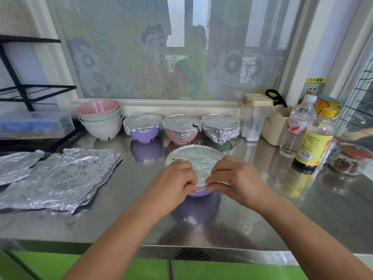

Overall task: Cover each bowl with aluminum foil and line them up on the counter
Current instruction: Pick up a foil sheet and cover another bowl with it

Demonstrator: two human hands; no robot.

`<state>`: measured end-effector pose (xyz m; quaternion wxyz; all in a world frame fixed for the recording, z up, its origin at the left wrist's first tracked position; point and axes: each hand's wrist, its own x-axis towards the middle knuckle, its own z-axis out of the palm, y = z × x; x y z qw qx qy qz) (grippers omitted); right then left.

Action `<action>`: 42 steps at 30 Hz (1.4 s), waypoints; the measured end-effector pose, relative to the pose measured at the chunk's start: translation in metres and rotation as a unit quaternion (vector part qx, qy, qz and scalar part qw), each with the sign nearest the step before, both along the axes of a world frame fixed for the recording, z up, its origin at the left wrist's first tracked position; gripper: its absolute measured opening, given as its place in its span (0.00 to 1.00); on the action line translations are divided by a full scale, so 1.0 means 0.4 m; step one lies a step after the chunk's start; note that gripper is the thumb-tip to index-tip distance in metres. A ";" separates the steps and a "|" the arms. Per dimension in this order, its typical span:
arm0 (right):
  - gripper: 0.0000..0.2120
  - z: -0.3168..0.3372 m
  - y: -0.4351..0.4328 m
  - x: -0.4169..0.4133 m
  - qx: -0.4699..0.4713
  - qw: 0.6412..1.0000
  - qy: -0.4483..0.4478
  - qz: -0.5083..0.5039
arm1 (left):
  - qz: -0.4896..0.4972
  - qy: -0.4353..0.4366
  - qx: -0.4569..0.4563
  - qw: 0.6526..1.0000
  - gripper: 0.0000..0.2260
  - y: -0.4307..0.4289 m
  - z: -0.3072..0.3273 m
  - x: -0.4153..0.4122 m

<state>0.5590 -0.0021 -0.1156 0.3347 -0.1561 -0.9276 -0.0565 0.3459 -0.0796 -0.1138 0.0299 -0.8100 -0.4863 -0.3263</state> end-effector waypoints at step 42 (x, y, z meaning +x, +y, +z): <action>0.03 0.013 0.002 0.018 0.042 0.998 -0.016 -0.038 | 0.025 0.002 0.005 1.000 0.10 -0.011 0.003 0.008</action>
